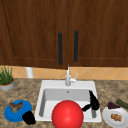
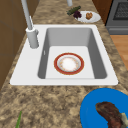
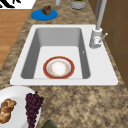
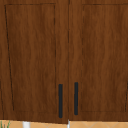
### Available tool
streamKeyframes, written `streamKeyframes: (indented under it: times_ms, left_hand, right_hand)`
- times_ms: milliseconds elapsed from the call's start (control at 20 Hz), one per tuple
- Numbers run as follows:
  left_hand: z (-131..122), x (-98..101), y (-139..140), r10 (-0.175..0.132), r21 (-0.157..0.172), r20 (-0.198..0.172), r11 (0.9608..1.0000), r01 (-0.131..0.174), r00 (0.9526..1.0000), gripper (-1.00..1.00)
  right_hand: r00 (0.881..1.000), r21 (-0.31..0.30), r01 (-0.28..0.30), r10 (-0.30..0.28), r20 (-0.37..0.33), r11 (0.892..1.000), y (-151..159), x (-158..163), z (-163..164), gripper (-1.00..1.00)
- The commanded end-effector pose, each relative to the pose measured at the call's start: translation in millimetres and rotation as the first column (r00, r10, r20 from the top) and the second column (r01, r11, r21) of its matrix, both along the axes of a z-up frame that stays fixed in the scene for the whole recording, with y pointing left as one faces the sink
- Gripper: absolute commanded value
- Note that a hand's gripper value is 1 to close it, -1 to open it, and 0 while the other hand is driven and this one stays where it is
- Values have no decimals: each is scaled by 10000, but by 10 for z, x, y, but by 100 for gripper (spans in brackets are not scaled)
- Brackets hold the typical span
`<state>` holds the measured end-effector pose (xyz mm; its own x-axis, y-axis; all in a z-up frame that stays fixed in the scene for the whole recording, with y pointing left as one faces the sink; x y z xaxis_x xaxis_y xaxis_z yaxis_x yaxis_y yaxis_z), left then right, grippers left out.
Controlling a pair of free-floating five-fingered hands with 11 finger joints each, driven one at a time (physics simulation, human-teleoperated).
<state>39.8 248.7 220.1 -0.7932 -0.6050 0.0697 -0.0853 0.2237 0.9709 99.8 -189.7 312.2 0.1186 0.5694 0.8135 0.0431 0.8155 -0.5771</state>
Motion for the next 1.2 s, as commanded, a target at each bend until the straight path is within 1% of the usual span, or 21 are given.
streamKeyframes:
  times_ms: [0, 50, 100, 200, 250, 300, 350, 400, 450, 600, 700, 950, 1150]
  left_hand:
    - [0, 0, 0, 0, 0, 0, 10000, 0, 10000, 0]
    - [0, 0, 0, 0, 0, 0, 10000, 0, 10000, 0]
    - [0, 0, 0, 0, 0, 0, 10000, 0, 10000, 0]
    - [0, 0, 0, 0, 0, 0, 10000, 0, 10000, 0]
    - [0, 0, 0, 0, 0, 0, 10000, 0, 10000, 0]
    - [0, 0, 0, 0, 0, 0, 10000, 0, 10000, 0]
    - [0, 0, 0, 0, 0, 0, 10000, 0, 10000, 0]
    - [0, 0, 0, 0, 0, 0, 10000, 0, 10000, 0]
    - [0, 0, 0, 0, 0, 0, 10000, 0, 10000, 0]
    - [0, 0, 0, 0, 0, 0, 10000, 0, 10000, 0]
    - [0, 0, 0, 0, 0, 0, 10000, 0, 10000, 0]
    - [0, 0, 0, 0, 0, 0, 10000, 0, 10000, 0]
    - [0, 0, 0, 0, 0, 0, 10000, 0, 10000, 0]
  right_hand:
    - [9988, 1006, 484, -484, -24, 9937, 67, -39, 97, -100]
    - [9988, 536, 74, -100, 475, 9985, -85, -53, 77, -100]
    - [10000, 66, 79, -79, -25, 9999, 11, -17, 31, -100]
    - [10000, 80, 78, -78, 2, 9999, 29, -18, 51, -100]
    - [9999, 56, 129, -129, 88, 9999, 97, -22, 55, -100]
    - [9988, 79, 383, -386, 305, 9992, 45, -21, 160, -100]
    - [9992, 183, 401, -401, 20, 9990, 75, -14, 218, -100]
    - [9972, 543, 742, -742, -11, 9958, 120, -32, 282, -100]
    - [9959, 481, 872, -883, 218, 9950, 151, -37, 337, -100]
    - [9916, 489, 1259, -1272, 234, 9908, 220, -69, 453, -100]
    - [9876, 497, 1507, -1526, 363, 9873, 266, -86, 555, -100]
    - [9734, 591, 2133, -2173, 726, 9752, 384, -138, 841, -100]
    - [9581, 815, 2725, -2782, 686, 9587, 431, -196, 1047, -100]
